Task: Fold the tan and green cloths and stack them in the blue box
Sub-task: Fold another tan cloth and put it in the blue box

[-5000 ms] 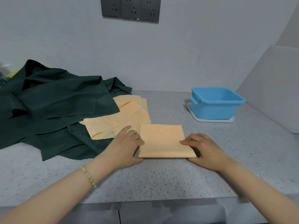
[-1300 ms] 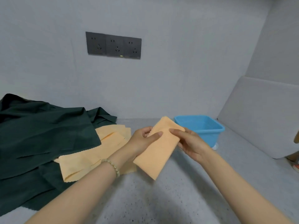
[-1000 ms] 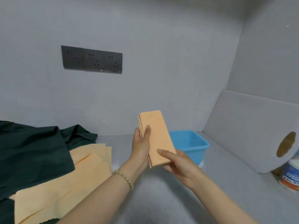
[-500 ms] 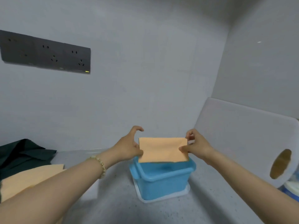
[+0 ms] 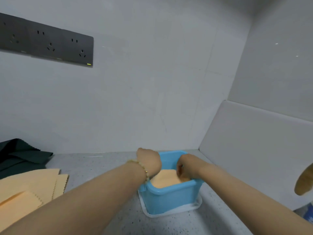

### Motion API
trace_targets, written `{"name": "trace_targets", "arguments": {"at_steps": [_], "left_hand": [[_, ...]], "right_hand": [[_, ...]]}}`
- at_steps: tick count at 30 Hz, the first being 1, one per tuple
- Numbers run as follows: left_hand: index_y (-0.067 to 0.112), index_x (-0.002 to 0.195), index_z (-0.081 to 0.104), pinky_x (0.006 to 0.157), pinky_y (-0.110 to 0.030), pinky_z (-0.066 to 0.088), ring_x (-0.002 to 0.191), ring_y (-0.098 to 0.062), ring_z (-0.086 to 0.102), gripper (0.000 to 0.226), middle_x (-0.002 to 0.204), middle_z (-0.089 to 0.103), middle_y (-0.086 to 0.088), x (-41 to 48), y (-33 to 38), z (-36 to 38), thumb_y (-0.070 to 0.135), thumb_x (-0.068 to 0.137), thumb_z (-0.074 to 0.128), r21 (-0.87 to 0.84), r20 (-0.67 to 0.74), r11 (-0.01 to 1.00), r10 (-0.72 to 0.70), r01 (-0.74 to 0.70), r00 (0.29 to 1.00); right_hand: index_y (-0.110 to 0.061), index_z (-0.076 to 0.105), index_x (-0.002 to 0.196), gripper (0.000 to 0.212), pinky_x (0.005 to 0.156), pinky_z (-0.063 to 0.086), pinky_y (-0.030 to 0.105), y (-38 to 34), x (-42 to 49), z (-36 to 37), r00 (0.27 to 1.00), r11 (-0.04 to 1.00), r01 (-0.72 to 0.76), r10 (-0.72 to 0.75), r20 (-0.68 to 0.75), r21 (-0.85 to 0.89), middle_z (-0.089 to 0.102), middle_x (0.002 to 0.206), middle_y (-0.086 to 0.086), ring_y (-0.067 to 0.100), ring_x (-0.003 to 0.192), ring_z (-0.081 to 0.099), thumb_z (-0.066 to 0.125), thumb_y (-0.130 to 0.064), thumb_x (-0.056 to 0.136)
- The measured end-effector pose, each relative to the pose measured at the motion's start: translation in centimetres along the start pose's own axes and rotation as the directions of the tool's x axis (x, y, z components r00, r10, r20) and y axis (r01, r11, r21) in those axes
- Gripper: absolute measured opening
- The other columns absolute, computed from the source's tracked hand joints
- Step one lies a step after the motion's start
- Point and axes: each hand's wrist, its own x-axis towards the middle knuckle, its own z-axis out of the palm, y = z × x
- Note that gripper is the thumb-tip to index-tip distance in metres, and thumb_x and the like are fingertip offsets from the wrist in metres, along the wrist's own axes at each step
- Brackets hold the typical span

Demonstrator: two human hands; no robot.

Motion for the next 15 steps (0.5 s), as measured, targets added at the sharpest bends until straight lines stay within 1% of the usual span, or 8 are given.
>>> {"name": "trace_targets", "arguments": {"at_steps": [3,6,8,9,10,12,13,15], "left_hand": [[0.012,0.128,0.051,0.094,-0.028,0.025,0.126,-0.022,0.045,0.033,0.133,0.053,-0.004,0.3,1.9,0.8,0.012,0.099,0.036,0.167,0.025,0.986,0.002,-0.006,1.0],[0.014,0.129,0.051,0.099,-0.03,0.024,0.128,-0.023,0.039,0.033,0.136,0.048,-0.006,0.3,2.1,1.4,0.018,0.098,0.039,0.269,-0.003,0.963,0.036,-0.034,0.999],[0.012,0.128,0.052,0.1,-0.033,0.028,0.126,-0.027,0.039,0.033,0.135,0.047,-0.01,0.6,1.9,1.8,0.02,0.096,0.046,0.219,-0.021,0.97,0.113,-0.106,0.993],[0.011,0.131,0.051,0.102,-0.035,0.03,0.128,-0.028,0.039,0.036,0.137,0.046,-0.012,0.9,1.8,2.1,0.024,0.097,0.046,0.164,0.029,0.975,0.151,-0.153,0.988],[0.01,0.136,0.047,0.105,-0.038,0.03,0.131,-0.03,0.038,0.041,0.142,0.043,-0.012,1.1,1.8,2.4,0.028,0.099,0.041,0.087,0.131,0.978,0.176,-0.188,0.976],[0.007,0.142,0.039,0.11,-0.043,0.03,0.134,-0.033,0.037,0.045,0.148,0.037,-0.014,1.0,1.6,2.5,0.027,0.102,0.03,0.014,0.362,0.98,0.181,-0.2,0.914],[0.006,0.142,0.039,0.109,-0.043,0.031,0.133,-0.033,0.038,0.045,0.148,0.037,-0.014,0.9,1.6,2.5,0.024,0.102,0.029,0.005,0.405,0.984,0.159,-0.176,0.9],[0.006,0.137,0.045,0.107,-0.043,0.03,0.13,-0.032,0.041,0.043,0.145,0.041,-0.013,0.6,1.6,2.2,0.022,0.101,0.028,0.011,0.387,0.99,0.123,-0.138,0.914]], "right_hand": [[-0.018,0.073,0.099,0.025,0.083,0.046,0.022,-0.5,0.5,0.9,0.998,0.998,-0.051,0.053,0.041,-0.049,0.07,0.108,0.003,0.021,0.101,0.063,0.058,-0.012,0.08],[-0.021,0.068,0.111,0.031,0.087,0.044,0.024,-0.8,0.1,0.4,0.997,0.996,-0.068,0.07,0.045,-0.051,0.065,0.118,0.001,0.021,0.109,0.06,0.059,-0.013,0.082],[-0.02,0.062,0.121,0.034,0.094,0.041,0.027,-1.1,-0.5,-0.6,0.999,0.991,-0.051,0.048,-0.023,-0.121,0.059,0.128,0.002,0.021,0.117,0.054,0.055,-0.017,0.089],[-0.018,0.061,0.122,0.032,0.098,0.042,0.028,-1.2,-0.6,-1.0,0.998,0.991,-0.039,0.033,-0.053,-0.129,0.058,0.13,0.003,0.022,0.119,0.053,0.05,-0.018,0.092],[-0.015,0.062,0.122,0.032,0.1,0.042,0.031,-1.3,-0.7,-1.4,0.999,0.994,-0.029,0.024,-0.047,-0.109,0.058,0.13,0.004,0.023,0.119,0.054,0.045,-0.018,0.094],[-0.01,0.057,0.127,0.039,0.105,0.038,0.036,-1.5,-1.0,-1.7,0.994,0.997,-0.049,0.054,0.097,-0.054,0.053,0.137,0.006,0.025,0.124,0.049,0.035,-0.023,0.098],[-0.011,0.053,0.132,0.042,0.108,0.033,0.037,-1.8,-1.3,-1.6,0.975,0.995,-0.076,0.088,0.204,-0.066,0.047,0.142,0.006,0.025,0.129,0.044,0.031,-0.027,0.1],[-0.014,0.045,0.139,0.047,0.112,0.026,0.038,-2.1,-1.4,-1.0,0.929,0.985,-0.123,0.157,0.336,-0.12,0.036,0.15,0.006,0.025,0.137,0.034,0.023,-0.031,0.102]]}}
